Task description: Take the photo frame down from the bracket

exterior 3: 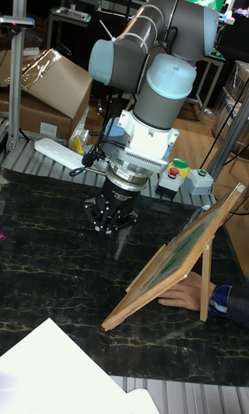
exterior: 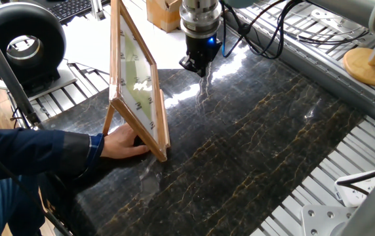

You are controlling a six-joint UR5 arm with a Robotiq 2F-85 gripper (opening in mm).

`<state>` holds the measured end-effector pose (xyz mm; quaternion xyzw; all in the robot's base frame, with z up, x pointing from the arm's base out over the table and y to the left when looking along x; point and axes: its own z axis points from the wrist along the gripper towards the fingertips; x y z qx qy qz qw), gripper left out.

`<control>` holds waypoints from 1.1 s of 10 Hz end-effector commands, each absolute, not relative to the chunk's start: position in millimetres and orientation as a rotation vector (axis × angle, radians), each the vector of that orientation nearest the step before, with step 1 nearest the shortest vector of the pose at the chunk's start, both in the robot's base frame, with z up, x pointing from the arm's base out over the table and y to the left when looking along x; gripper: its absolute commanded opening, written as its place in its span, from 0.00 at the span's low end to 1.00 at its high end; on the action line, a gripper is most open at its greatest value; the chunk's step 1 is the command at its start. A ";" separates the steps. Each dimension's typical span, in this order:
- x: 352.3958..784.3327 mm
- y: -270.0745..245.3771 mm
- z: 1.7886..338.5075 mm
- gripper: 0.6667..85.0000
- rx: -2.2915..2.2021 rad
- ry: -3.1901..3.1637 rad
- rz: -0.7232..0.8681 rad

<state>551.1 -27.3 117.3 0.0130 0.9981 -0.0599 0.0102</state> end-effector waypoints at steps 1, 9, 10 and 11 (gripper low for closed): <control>529.9 -28.2 118.5 0.00 0.096 3.193 -0.195; 532.6 -31.4 118.8 0.00 0.059 3.184 -0.213; 532.6 -31.4 118.8 0.00 0.059 3.184 -0.213; 532.6 -31.4 118.8 0.00 0.059 3.184 -0.213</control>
